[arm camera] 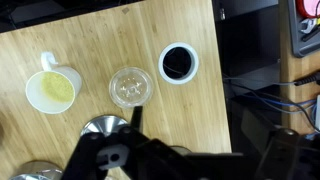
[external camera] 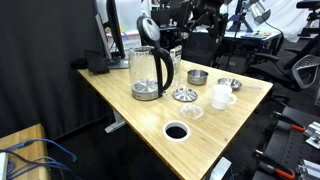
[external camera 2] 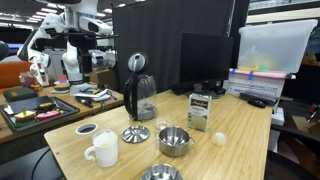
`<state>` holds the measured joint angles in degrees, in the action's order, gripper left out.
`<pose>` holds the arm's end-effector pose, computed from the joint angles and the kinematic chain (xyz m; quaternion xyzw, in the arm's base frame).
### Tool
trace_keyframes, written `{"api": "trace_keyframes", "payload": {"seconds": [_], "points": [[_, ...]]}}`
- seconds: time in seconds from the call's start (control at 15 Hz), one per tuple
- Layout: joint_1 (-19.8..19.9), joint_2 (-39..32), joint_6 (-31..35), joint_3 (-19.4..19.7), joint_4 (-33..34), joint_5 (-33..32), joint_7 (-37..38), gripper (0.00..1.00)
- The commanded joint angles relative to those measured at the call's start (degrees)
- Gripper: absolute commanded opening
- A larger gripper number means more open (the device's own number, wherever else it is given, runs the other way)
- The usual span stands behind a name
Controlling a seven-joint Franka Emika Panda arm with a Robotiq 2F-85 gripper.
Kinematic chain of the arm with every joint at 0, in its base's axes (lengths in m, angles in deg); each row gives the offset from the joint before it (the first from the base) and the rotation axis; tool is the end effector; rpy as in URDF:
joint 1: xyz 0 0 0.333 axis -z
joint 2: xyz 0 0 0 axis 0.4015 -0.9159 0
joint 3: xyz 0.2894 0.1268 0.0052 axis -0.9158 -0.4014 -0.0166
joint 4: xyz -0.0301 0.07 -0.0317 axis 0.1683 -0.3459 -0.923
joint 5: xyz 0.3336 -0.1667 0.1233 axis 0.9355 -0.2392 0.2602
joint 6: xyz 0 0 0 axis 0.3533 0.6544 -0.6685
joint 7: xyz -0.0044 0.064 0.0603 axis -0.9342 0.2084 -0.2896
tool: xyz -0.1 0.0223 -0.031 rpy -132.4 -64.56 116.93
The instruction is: Pour some contents from the white mug into the silver pan.
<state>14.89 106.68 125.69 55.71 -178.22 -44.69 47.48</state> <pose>0.4170 0.1716 0.4309 -0.9882 0.1073 0.0167 0.1076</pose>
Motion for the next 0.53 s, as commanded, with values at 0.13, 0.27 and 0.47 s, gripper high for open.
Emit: {"api": "trace_keyframes", "payload": {"seconds": [0.13,0.27,0.47], "points": [[0.9,1.2,-0.5,0.5,-1.0,-1.6,0.5,1.0],[2.6,3.5,-1.9,1.4,-3.2,-4.8,1.2,1.0],[5.1,6.8,-4.7,2.8,-6.2,-9.5,1.8,1.0]]}}
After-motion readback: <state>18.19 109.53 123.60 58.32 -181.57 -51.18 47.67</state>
